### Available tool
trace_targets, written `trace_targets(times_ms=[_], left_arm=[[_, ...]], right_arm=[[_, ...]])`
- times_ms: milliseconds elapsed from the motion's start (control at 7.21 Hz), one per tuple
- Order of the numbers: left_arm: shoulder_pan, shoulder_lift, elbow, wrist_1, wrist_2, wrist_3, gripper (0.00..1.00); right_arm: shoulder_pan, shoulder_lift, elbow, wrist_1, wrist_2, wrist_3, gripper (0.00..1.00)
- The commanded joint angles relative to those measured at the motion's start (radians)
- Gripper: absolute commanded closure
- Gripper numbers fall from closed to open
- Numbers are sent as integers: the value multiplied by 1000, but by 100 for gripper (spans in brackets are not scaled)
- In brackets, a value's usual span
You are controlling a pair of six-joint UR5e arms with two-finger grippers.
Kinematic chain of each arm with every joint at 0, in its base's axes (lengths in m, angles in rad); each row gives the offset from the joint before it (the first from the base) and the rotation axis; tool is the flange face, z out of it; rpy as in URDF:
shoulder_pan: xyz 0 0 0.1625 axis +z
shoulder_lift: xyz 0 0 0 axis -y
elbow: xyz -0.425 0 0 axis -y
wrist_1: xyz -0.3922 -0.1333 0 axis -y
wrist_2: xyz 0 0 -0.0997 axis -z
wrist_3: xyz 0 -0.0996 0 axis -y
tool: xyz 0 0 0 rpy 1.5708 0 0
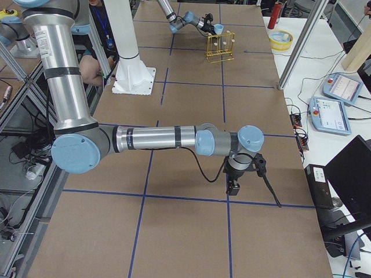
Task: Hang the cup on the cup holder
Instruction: 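Lift the cup with the left gripper and tilt it sideways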
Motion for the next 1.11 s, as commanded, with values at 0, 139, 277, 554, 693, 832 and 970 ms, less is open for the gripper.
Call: trace_targets(times_ms=[0, 139, 277, 554, 693, 832, 970], left_arm=[[0, 1, -1, 2, 4, -2, 47], [0, 1, -4, 2, 13, 1, 62], [-3, 1, -7, 2, 15, 4, 69], [-6, 9, -63, 2, 13, 8, 69], [-3, 15, -102, 3, 13, 18, 69], [-8, 46, -149, 18, 15, 54, 68], [-6, 107, -244, 24, 12, 82, 70]], right_arm=[[0, 0, 0, 0, 0, 0, 0], [0, 0, 0, 0, 0, 0, 0], [0, 0, 0, 0, 0, 0, 0], [0, 0, 0, 0, 0, 0, 0], [0, 0, 0, 0, 0, 2, 0], [0, 0, 0, 0, 0, 0, 0], [0, 0, 0, 0, 0, 0, 0]])
